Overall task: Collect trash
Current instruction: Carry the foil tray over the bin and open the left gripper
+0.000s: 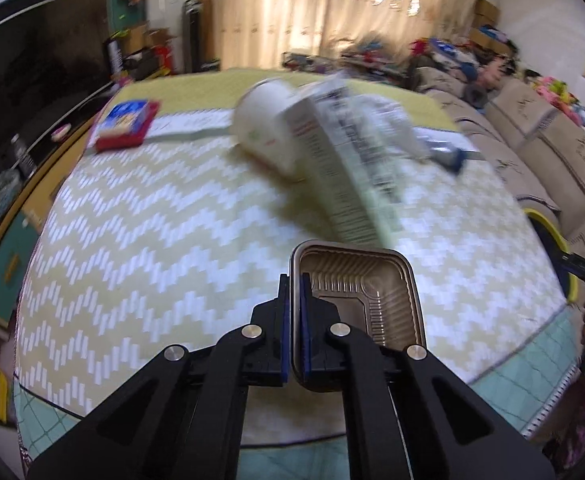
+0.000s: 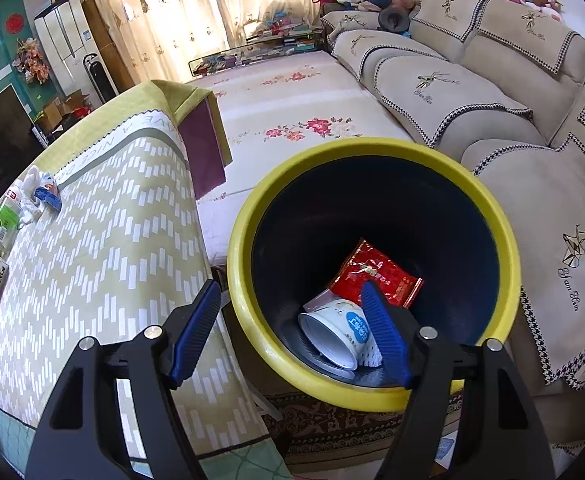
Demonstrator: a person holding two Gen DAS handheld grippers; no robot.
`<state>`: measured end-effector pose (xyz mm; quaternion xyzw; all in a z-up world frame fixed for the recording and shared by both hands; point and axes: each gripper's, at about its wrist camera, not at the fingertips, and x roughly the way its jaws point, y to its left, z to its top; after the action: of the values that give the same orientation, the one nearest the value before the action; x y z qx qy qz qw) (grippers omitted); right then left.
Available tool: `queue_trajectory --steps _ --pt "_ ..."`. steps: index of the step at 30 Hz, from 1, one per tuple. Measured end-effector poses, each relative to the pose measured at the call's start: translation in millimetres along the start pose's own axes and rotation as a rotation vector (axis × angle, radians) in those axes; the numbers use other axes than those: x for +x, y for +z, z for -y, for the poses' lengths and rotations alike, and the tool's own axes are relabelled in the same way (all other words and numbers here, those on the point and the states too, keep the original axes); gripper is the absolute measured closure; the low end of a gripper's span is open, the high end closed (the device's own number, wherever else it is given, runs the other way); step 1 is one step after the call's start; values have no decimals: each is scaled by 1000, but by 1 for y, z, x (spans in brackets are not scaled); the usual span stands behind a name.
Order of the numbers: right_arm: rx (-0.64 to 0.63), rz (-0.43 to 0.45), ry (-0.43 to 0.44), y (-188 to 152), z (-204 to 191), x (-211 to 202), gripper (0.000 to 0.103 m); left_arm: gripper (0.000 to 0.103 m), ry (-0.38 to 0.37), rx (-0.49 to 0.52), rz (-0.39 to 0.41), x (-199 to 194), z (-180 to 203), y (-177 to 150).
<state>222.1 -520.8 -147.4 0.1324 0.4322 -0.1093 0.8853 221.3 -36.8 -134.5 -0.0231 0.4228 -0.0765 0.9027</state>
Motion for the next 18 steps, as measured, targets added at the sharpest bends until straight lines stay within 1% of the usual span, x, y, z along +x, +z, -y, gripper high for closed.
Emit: queue_trajectory --steps 3,8,14,18 --pt "7 19 -6 -1 5 -9 34 98 -58 54 18 -9 28 6" --pt "25 61 -15 -3 18 -28 34 98 -208 170 26 -14 93 22" --pt "50 102 -46 -11 44 -51 31 98 -310 330 43 -7 185 43" --pt "93 112 -67 -19 69 -60 31 98 -388 402 19 8 244 51"
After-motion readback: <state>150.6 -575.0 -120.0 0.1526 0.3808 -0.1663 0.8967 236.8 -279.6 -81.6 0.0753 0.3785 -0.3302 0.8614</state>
